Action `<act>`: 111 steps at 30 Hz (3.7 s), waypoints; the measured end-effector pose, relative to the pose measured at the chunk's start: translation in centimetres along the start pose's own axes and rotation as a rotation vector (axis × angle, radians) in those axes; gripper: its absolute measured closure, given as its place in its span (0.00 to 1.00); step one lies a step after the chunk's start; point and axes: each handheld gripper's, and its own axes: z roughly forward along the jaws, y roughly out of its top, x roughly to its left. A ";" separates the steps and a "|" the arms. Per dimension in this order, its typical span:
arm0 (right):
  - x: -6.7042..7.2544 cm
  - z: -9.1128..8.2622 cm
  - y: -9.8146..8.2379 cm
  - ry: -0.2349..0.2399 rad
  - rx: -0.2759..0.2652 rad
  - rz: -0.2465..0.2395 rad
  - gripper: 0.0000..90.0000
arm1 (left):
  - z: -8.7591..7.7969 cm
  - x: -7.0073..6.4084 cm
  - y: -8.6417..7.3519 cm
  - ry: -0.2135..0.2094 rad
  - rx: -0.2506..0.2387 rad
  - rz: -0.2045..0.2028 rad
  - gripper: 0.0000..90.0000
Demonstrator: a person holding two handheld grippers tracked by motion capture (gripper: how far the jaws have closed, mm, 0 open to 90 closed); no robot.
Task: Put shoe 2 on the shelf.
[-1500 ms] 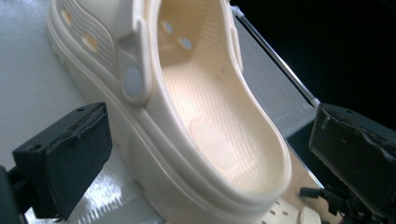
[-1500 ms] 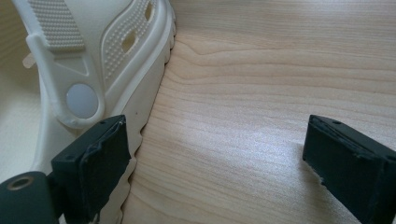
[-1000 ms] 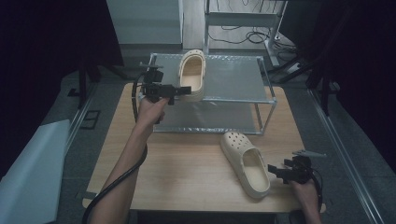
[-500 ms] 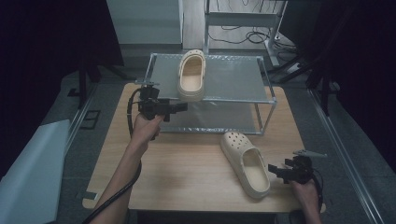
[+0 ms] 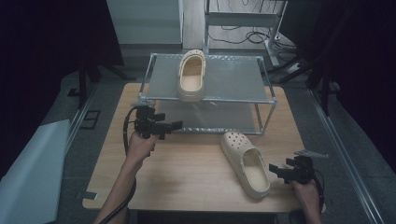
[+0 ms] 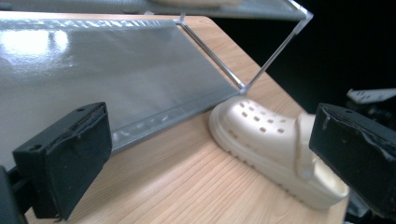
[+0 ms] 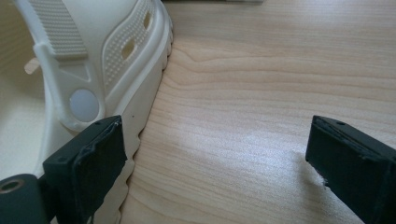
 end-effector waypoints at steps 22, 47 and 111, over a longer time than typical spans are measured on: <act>1.1 -1.2 0.8 -0.017 0.025 -0.018 0.01 | 0.9 1.2 -10.2 0.109 0.076 0.042 0.00; 5.4 -0.1 2.8 -0.009 0.056 -0.139 0.19 | 2.7 1.4 -13.1 0.226 0.216 0.090 0.00; 5.3 -2.1 9.2 0.535 0.155 0.431 0.85 | 3.7 0.8 -13.2 0.259 0.267 0.177 0.00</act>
